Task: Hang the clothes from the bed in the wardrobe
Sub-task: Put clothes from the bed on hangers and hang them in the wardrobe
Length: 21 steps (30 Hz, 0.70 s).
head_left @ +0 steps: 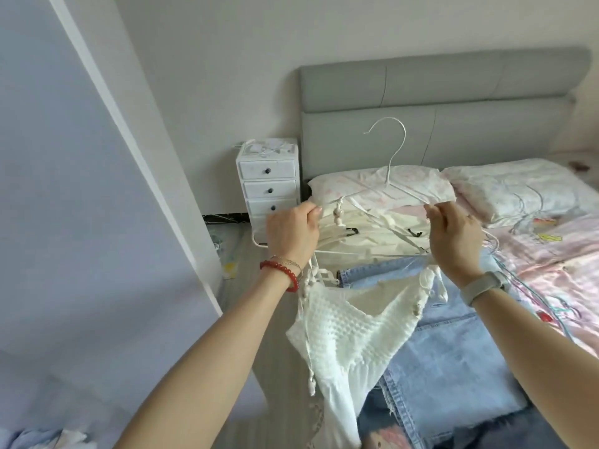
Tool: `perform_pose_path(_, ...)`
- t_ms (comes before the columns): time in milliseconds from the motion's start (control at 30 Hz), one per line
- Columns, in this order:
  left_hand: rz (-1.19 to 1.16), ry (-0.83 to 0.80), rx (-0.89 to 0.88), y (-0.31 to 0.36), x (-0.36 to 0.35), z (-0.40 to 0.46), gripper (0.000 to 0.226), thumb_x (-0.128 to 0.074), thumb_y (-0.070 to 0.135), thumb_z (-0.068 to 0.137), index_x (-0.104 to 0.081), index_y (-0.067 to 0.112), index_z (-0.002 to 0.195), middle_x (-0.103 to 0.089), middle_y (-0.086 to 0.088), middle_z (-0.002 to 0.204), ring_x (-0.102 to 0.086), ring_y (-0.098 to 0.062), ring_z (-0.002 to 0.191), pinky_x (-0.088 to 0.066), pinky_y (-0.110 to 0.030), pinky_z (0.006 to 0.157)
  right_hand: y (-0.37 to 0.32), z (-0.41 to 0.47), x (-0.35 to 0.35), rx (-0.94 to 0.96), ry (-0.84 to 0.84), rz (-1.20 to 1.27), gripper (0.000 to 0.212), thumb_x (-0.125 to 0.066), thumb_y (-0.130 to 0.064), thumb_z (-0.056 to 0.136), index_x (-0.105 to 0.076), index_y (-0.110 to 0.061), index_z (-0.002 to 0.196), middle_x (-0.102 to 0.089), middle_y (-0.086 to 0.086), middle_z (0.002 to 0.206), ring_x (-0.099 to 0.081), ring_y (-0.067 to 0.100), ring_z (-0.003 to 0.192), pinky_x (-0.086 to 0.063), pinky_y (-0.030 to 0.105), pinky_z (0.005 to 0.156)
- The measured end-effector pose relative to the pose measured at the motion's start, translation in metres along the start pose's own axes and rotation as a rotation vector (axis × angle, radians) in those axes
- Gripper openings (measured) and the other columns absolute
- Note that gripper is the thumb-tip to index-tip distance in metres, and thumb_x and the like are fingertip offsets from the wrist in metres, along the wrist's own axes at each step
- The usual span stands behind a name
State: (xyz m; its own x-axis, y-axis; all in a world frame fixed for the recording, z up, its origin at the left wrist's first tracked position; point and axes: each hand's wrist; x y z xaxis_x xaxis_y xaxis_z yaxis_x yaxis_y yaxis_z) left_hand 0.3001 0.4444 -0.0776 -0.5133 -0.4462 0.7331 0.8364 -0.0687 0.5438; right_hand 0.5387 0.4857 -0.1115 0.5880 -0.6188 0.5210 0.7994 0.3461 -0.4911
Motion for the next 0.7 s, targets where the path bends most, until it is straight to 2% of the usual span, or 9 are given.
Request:
perform_pose_path(100,0.044,0.112,-0.006,0.006,-0.010,0.045,0.027,-0.044,0.026,0.095,-0.069,0.016,0.094,-0.069,-0.008,0.083,-0.058,-0.027,0.087,-0.033,-0.037,0.093,0.001,0.025,-0.009,-0.043,-0.012,-0.065,0.038,-0.045,-0.032,0.094,-0.059,0.000,0.079,-0.061,0.021,0.065,-0.057,0.038,0.061,-0.030,0.031,0.055)
perform_pose_path(167,0.020,0.189,0.021,0.009,-0.015,0.074,0.024,-0.045,0.024,0.095,-0.068,0.016,0.095,-0.068,-0.008,0.086,-0.054,-0.025,0.095,-0.019,-0.037,0.105,-0.001,0.045,-0.016,-0.008,-0.016,-0.088,0.031,-0.048,-0.028,0.093,-0.061,-0.001,0.084,-0.064,0.021,0.069,-0.059,0.041,0.064,-0.032,0.032,0.054)
perform_pose_path(267,-0.040,0.244,0.059,0.005,-0.020,0.115,0.021,-0.045,0.021,0.095,-0.066,0.015,0.095,-0.066,-0.006,0.090,-0.053,-0.022,0.101,0.000,-0.037,0.113,-0.009,0.082,-0.028,0.048,-0.152,-0.089,0.022,-0.048,-0.024,0.094,-0.060,-0.007,0.103,-0.068,0.017,0.078,-0.061,0.040,0.075,-0.036,0.035,0.059)
perform_pose_path(367,-0.085,0.329,0.041,-0.005,-0.022,0.158,0.020,-0.047,0.018,0.094,-0.067,0.013,0.093,-0.066,-0.006,0.094,-0.054,-0.021,0.103,0.001,-0.038,0.114,-0.021,0.120,-0.045,0.136,-0.230,-0.026,0.019,-0.050,-0.019,0.093,-0.062,-0.008,0.102,-0.067,0.015,0.075,-0.061,0.040,0.073,-0.035,0.032,0.058)
perform_pose_path(467,-0.137,0.439,0.027,-0.011,-0.013,0.204,0.020,-0.050,0.019,0.093,-0.068,0.012,0.092,-0.064,-0.007,0.102,-0.050,-0.020,0.113,-0.003,-0.040,0.114,-0.045,0.155,-0.069,0.053,-0.155,0.111,0.018,-0.049,-0.020,0.092,-0.065,-0.011,0.097,-0.066,0.014,0.074,-0.058,0.038,0.073,-0.044,0.040,0.065)
perform_pose_path(533,-0.164,0.518,0.008,-0.009,-0.001,0.237,0.020,-0.051,0.020,0.093,-0.069,0.012,0.095,-0.061,-0.006,0.112,-0.043,-0.020,0.125,-0.008,-0.044,0.112,-0.063,0.178,-0.086,-0.007,-0.085,0.182,0.018,-0.049,-0.020,0.092,-0.065,-0.012,0.095,-0.060,0.008,0.064,-0.051,0.034,0.067,-0.043,0.038,0.067)
perform_pose_path(633,-0.130,0.568,-0.007,0.001,0.015,0.281,0.028,-0.051,0.017,0.091,-0.060,0.015,0.117,-0.041,-0.008,0.140,-0.021,-0.024,0.139,-0.009,-0.047,0.112,-0.082,0.215,-0.104,-0.045,0.005,0.276,0.017,-0.051,-0.018,0.091,-0.065,-0.011,0.092,-0.042,-0.009,0.050,-0.041,0.025,0.062,-0.036,0.034,0.062)
perform_pose_path(700,-0.078,0.549,-0.047,0.011,0.017,0.303,0.043,-0.051,0.017,0.089,-0.047,0.017,0.132,-0.023,-0.012,0.150,-0.012,-0.028,0.141,-0.010,-0.049,0.112,-0.086,0.241,-0.111,-0.060,0.079,0.338,0.016,-0.051,-0.016,0.091,-0.065,-0.009,0.089,-0.042,-0.010,0.050,-0.042,0.024,0.060,-0.032,0.032,0.059)
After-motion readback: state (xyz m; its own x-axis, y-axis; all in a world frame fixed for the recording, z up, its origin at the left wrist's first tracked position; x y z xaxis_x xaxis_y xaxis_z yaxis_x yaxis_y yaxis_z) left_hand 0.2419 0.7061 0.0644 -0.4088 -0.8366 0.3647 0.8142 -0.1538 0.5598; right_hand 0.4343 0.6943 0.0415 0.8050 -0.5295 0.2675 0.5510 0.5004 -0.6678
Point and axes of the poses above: each hand's wrist, its own z-axis towards the middle knuckle, its own x-axis out of the back of the hand, y = z × x
